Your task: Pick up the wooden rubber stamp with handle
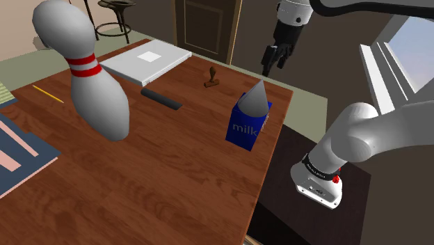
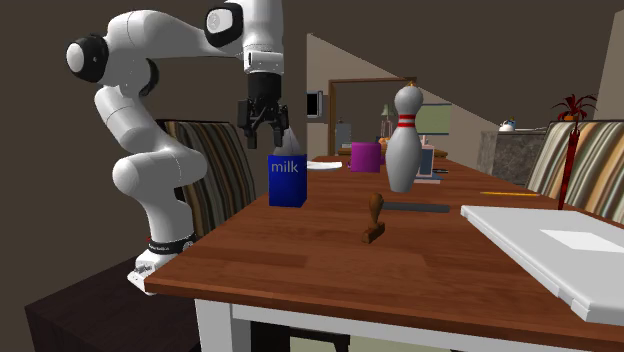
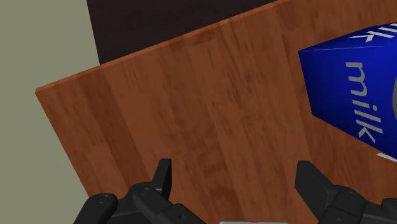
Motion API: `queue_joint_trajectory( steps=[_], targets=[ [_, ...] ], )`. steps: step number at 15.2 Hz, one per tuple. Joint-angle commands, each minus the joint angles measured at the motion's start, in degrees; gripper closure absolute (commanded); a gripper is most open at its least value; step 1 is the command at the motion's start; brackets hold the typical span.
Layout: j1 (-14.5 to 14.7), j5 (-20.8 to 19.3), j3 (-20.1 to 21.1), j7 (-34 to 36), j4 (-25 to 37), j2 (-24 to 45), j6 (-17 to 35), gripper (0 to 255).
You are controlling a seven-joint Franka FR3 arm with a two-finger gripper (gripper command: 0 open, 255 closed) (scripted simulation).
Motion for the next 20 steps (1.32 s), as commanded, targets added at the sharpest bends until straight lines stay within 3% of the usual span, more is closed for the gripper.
queue_joint_trajectory(
  steps=[1, 10, 20],
  targets=[
    [0.00, 0.00, 0.00, 0.00, 0.00, 0.00, 0.00, 0],
    [-0.54, -0.40, 0.39, -0.08, 12.20, 21.72, 8.35, 0],
    [-0.63, -1.38, 0.78, 0.15, 32.90, 45.61, 10.22, 0]
  ],
)
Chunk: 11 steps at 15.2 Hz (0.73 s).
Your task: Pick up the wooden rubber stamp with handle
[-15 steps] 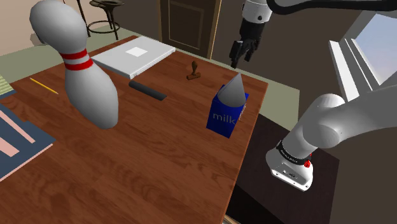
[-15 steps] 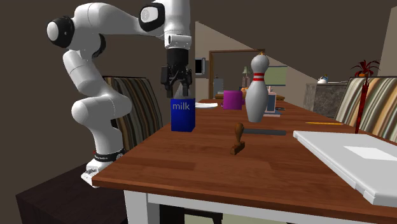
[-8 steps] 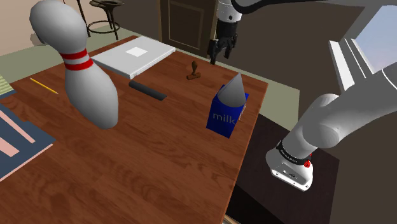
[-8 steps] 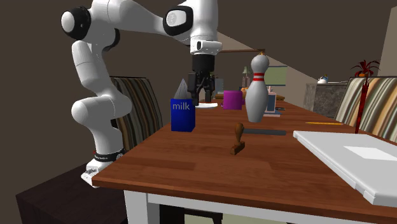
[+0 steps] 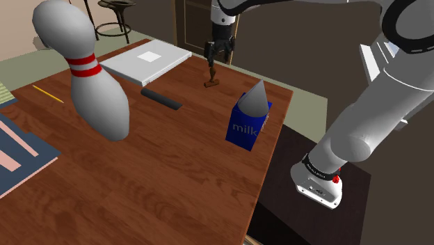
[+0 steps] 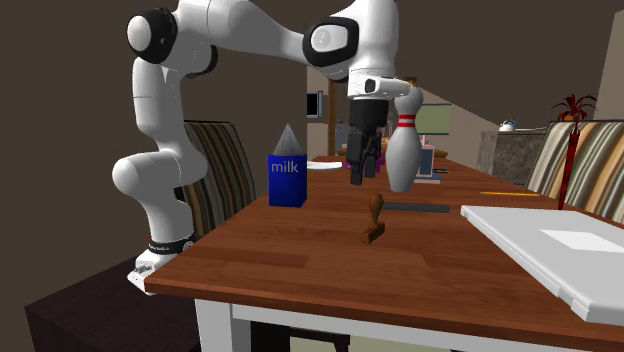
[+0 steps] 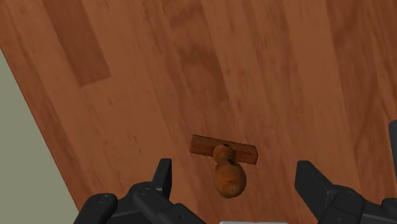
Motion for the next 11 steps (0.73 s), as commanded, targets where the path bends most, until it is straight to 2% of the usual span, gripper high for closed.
queue_joint_trajectory(
  steps=[1, 9, 11],
  targets=[
    [-0.03, -0.22, -0.03, -0.14, 5.07, 4.68, -0.67, 0],
    [-0.03, -0.34, -0.04, -0.03, 0.76, 5.96, 4.89, 0],
    [-0.03, -0.34, -0.04, -0.03, 0.76, 5.95, 4.90, 0]
  ],
)
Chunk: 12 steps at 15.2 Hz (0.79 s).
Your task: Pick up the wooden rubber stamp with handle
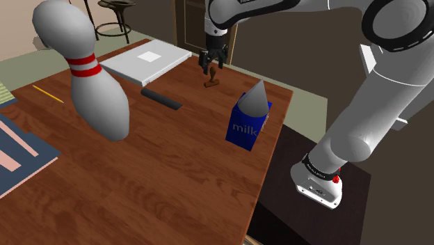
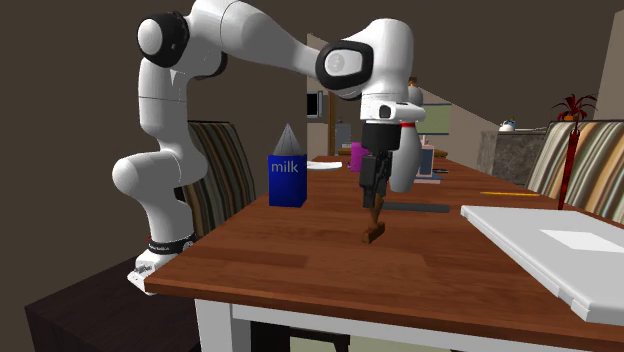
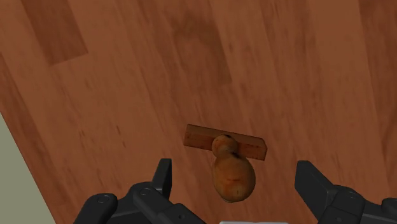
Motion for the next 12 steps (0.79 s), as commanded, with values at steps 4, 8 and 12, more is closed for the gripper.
queue_joint_trajectory(
  steps=[4, 8, 12],
  targets=[
    [-0.02, -0.01, -0.02, -0.02, -0.34, 0.04, 0.41, 255],
    [-0.01, -0.01, -0.01, -0.01, -0.34, 0.04, 0.42, 255],
    [-0.03, 0.02, -0.02, -0.08, 0.99, -0.25, -1.21, 255]
  ],
)
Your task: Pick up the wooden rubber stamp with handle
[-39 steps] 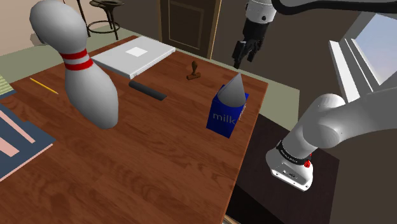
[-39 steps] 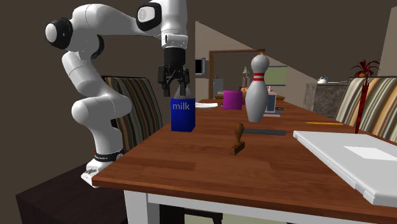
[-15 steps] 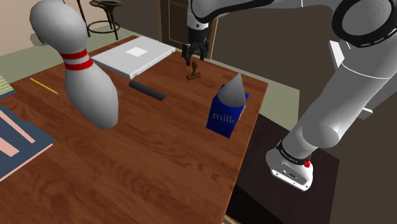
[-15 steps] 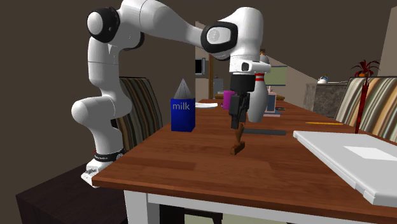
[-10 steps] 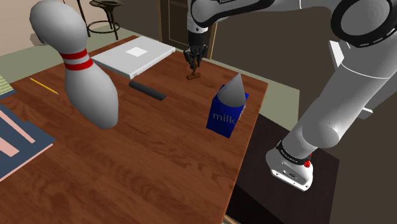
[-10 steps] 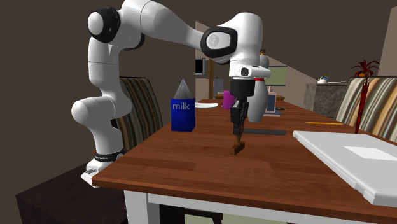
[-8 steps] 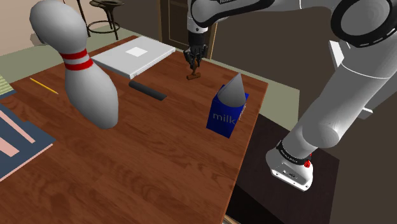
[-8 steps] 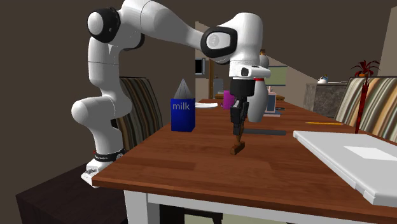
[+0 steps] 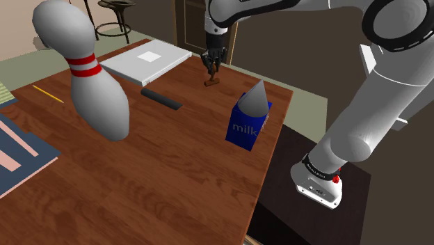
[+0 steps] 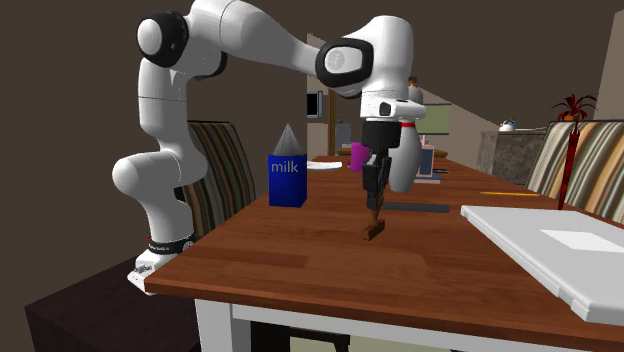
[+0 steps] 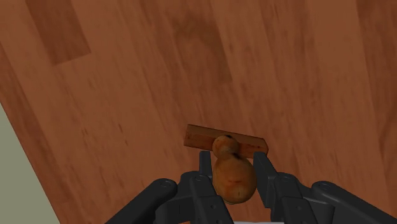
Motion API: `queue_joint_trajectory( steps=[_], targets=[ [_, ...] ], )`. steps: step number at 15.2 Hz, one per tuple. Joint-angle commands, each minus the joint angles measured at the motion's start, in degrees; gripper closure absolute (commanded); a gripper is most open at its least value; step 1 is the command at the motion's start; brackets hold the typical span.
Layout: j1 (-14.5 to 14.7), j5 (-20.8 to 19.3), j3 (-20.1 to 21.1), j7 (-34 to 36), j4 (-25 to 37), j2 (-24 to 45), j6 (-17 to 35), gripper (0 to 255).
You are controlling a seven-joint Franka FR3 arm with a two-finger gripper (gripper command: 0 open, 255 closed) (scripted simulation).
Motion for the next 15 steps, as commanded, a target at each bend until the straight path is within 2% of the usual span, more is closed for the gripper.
queue_joint_trajectory(
  steps=[1, 13, 15],
  targets=[
    [0.01, 0.02, 0.02, 0.00, 1.12, -0.25, -1.37, 255],
    [0.03, 0.12, 0.04, -0.14, 9.39, -1.02, -10.42, 255],
    [0.03, 0.12, 0.04, -0.14, 9.51, -1.02, -10.54, 255]
  ],
)
